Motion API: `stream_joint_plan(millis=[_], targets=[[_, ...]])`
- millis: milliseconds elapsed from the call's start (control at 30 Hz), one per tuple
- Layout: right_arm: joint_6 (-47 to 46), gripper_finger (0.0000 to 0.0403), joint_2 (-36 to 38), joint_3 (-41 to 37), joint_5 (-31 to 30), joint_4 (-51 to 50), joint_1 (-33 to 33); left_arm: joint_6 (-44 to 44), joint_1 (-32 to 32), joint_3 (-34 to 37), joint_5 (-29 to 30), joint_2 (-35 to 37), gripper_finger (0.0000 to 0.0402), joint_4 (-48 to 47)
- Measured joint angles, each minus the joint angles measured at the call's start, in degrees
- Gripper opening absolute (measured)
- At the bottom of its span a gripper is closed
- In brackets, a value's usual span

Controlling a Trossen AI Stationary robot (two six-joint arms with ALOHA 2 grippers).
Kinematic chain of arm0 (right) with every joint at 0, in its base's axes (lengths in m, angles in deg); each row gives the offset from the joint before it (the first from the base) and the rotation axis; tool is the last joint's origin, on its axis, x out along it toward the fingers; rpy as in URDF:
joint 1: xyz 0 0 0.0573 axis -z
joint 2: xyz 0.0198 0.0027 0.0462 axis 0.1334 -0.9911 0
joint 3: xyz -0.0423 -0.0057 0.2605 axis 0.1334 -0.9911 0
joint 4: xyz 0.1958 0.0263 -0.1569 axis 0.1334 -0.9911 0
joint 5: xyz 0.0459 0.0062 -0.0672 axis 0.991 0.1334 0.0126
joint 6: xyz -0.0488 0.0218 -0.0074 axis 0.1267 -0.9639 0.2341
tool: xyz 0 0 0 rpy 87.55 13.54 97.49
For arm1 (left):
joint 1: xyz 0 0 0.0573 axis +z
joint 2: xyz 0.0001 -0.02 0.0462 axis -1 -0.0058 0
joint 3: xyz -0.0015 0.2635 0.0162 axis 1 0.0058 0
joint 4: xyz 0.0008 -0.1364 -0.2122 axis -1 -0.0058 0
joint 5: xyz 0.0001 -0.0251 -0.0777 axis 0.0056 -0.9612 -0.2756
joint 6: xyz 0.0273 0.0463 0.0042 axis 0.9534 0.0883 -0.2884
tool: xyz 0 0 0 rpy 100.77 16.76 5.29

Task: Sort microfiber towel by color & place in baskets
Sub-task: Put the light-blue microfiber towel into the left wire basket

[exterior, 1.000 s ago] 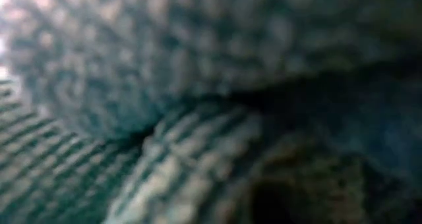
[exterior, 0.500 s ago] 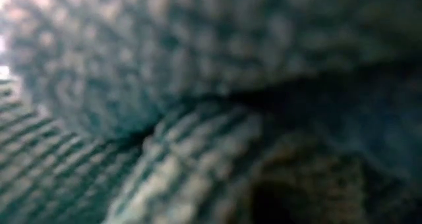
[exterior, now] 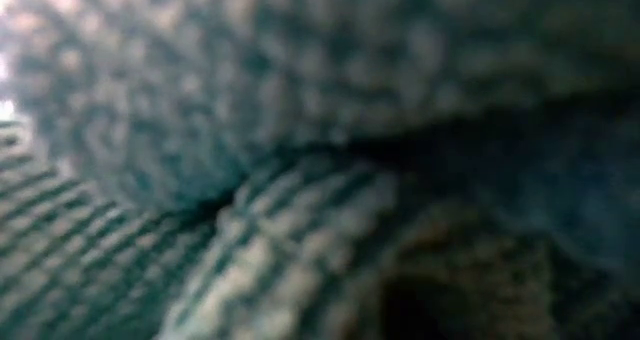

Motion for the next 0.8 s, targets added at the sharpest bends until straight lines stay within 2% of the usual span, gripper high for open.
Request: stream_joint_plan(millis=[400,800], targets=[[3.1,0.0224,-1.5,0.0,0.1,6.1,0.8,1.3,14.9,0.0,1.0,8.7,0.0004,0.0],[3.0,0.0224,-1.3,0.0,0.1,7.2,0.8,6.0,26.3,0.0,1.6,10.1,0.0006,0.0]])
